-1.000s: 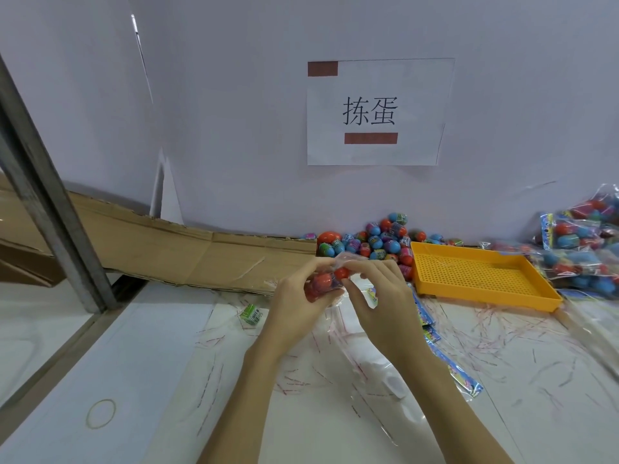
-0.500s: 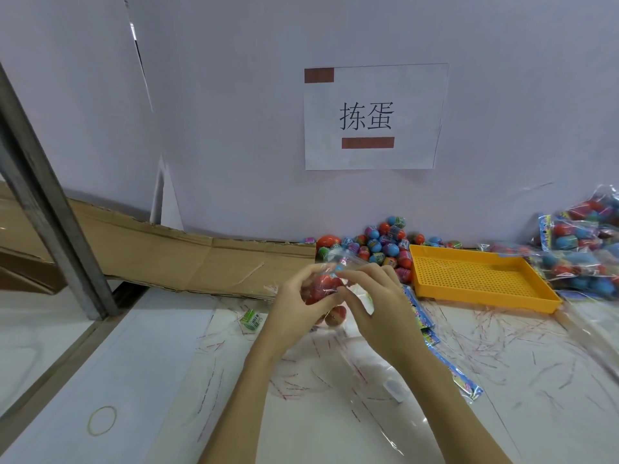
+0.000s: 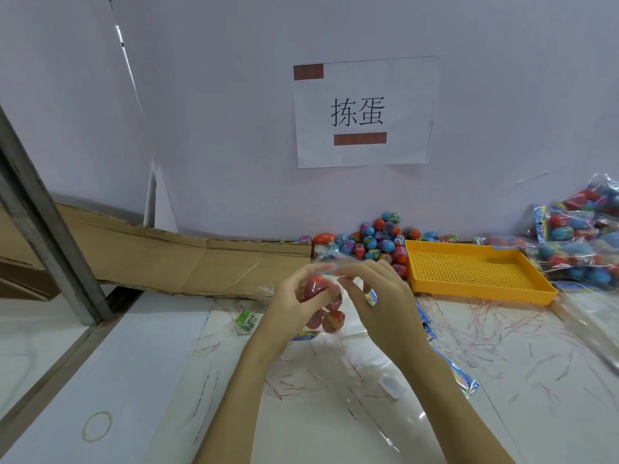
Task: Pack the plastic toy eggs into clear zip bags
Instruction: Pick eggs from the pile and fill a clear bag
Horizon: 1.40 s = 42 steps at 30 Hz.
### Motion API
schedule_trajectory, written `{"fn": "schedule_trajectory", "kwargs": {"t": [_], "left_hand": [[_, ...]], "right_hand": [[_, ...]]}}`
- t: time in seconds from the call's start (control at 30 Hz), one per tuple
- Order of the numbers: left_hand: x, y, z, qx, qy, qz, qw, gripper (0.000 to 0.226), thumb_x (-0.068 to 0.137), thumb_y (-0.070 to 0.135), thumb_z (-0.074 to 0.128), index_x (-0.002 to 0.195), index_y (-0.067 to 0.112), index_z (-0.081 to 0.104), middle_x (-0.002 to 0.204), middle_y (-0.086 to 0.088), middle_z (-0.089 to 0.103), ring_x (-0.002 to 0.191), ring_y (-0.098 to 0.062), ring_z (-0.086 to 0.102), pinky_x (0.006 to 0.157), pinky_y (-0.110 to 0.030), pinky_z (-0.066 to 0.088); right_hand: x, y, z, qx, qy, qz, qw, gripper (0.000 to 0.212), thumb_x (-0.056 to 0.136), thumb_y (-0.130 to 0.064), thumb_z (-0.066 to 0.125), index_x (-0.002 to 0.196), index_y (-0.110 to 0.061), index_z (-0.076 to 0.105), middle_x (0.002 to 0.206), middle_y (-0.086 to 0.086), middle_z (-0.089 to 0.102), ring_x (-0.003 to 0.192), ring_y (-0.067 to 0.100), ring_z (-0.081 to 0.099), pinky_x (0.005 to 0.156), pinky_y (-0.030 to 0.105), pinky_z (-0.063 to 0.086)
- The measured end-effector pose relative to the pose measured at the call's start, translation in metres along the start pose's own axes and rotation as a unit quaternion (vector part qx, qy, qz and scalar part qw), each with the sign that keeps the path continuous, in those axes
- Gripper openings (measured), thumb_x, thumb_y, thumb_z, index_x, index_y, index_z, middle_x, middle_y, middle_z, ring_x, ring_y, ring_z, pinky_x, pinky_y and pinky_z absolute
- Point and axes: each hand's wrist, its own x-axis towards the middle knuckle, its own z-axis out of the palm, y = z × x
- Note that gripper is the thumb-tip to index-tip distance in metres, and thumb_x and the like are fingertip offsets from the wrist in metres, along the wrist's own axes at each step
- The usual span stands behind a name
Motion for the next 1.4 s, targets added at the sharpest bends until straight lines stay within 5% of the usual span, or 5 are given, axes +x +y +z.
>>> {"fn": "schedule_trajectory", "kwargs": {"t": [0.27,0.47,1.0,1.23,1.4], "left_hand": [[0.006,-0.009,-0.005,-0.139,0.086,-0.043,0.986,0.045,0.077,0.034,0.083,0.119,0.022,0.071,0.111,-0.009,0.077,0.097,-0.029,0.076,0.069,-0.032,0.061],[0.012,-0.013,-0.009,-0.289,0.156,-0.096,0.940,0.027,0.084,0.019,0.081,0.108,0.012,0.071,0.104,-0.015,0.078,0.088,-0.026,0.078,0.064,-0.036,0.062],[0.013,-0.010,-0.012,-0.304,0.257,-0.138,0.907,0.018,0.090,0.017,0.079,0.108,0.016,0.075,0.094,-0.006,0.081,0.085,-0.018,0.079,0.060,-0.031,0.062],[0.008,-0.005,-0.004,-0.258,0.144,-0.118,0.948,0.034,0.077,0.023,0.083,0.107,0.009,0.072,0.098,-0.011,0.080,0.088,-0.022,0.079,0.066,-0.028,0.061],[0.007,-0.002,0.004,-0.204,0.042,-0.108,0.972,0.035,0.097,0.039,0.067,0.117,0.011,0.073,0.111,-0.006,0.078,0.104,-0.019,0.075,0.082,-0.029,0.060]], "right_hand": [[0.005,-0.004,0.000,0.157,0.107,0.131,0.973,0.031,0.094,-0.014,0.071,0.124,-0.018,0.064,0.118,-0.008,0.066,0.094,-0.001,0.066,0.070,0.012,0.053],[-0.003,-0.002,0.009,0.258,-0.172,0.270,0.912,0.018,0.098,-0.040,0.063,0.109,-0.029,0.071,0.095,-0.008,0.077,0.088,0.007,0.073,0.077,0.029,0.061],[-0.004,-0.001,0.001,0.337,-0.240,0.434,0.800,0.016,0.089,-0.037,0.075,0.096,-0.025,0.081,0.092,-0.007,0.080,0.082,0.009,0.076,0.071,0.024,0.061],[-0.001,-0.003,0.003,0.285,-0.092,0.322,0.898,0.019,0.095,-0.039,0.069,0.113,-0.035,0.071,0.092,-0.026,0.074,0.089,-0.010,0.068,0.065,0.003,0.049],[-0.004,-0.004,0.008,0.276,-0.004,0.283,0.919,0.009,0.088,-0.027,0.079,0.088,-0.036,0.078,0.081,-0.018,0.076,0.079,0.004,0.072,0.067,0.016,0.056]]}}
